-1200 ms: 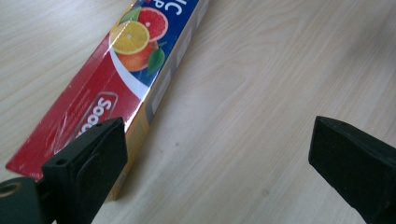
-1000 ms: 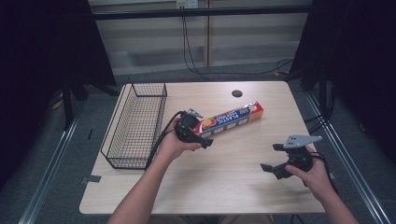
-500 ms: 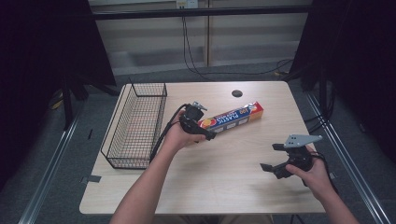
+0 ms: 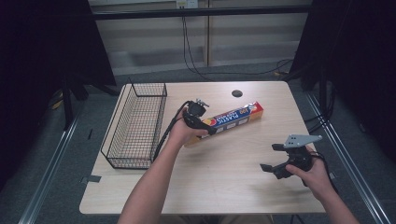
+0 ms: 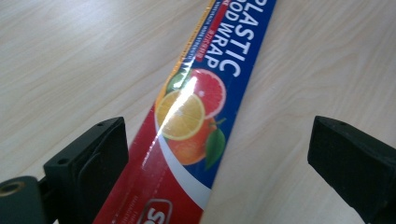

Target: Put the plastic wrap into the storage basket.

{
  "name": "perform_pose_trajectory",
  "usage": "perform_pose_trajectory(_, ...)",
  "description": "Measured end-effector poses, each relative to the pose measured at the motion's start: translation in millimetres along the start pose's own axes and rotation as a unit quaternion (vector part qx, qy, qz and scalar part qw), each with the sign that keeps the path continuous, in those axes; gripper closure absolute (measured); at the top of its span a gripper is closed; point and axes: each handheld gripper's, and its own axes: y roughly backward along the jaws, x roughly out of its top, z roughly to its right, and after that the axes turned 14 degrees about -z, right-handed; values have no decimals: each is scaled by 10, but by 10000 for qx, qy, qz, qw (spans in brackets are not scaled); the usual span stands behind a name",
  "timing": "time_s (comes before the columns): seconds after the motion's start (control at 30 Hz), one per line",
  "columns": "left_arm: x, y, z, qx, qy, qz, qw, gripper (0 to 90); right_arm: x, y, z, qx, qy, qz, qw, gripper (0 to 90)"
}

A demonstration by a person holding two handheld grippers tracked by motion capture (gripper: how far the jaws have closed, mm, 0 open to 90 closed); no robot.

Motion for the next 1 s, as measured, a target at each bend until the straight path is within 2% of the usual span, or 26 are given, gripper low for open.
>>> perform_pose_trajectory(0.07,7,-9,-14,-57,-2,-7,10000,52,0,-1,2,4,0,2,10000,44)
perform_pose_trajectory(0.1,10,-31,-12,-44,56,66,10000,54,-1,-1,6,23,2,-1,10000,44)
perform_pose_trajectory(0.13,15,-38,-27,-35,9,-8,10000,56,-2,-2,6,14,-4,-1,10000,44)
perform_pose_trajectory(0.2,17,-95,-58,-33,63,-56,10000,58,-3,-5,10,31,2,4,10000,44)
perform_pose_trajectory(0.37,34,-166,-79,-4,64,-52,10000,71,-6,3,15,52,-5,20,10000,44)
perform_pose_trajectory(0.4,39,-183,-79,-90,121,3,9999,72,-7,5,17,57,-13,16,10000,44)
perform_pose_trajectory(0.53,64,-234,-98,-99,99,-116,9998,83,-13,12,23,51,-35,7,10000,44)
perform_pose_trajectory(0.57,68,-250,-96,-124,156,-89,9998,91,-15,15,25,55,-42,8,10000,44)
perform_pose_trajectory(0.73,69,-265,-132,-45,129,-116,9998,150,-22,18,35,40,-36,32,10000,47)
perform_pose_trajectory(0.93,69,-301,-128,-90,155,-212,9996,179,-22,28,36,88,-44,66,9999,47)
perform_pose_trajectory(1.0,65,-307,-128,-46,138,-177,9997,225,-23,28,37,89,-48,63,9999,47)
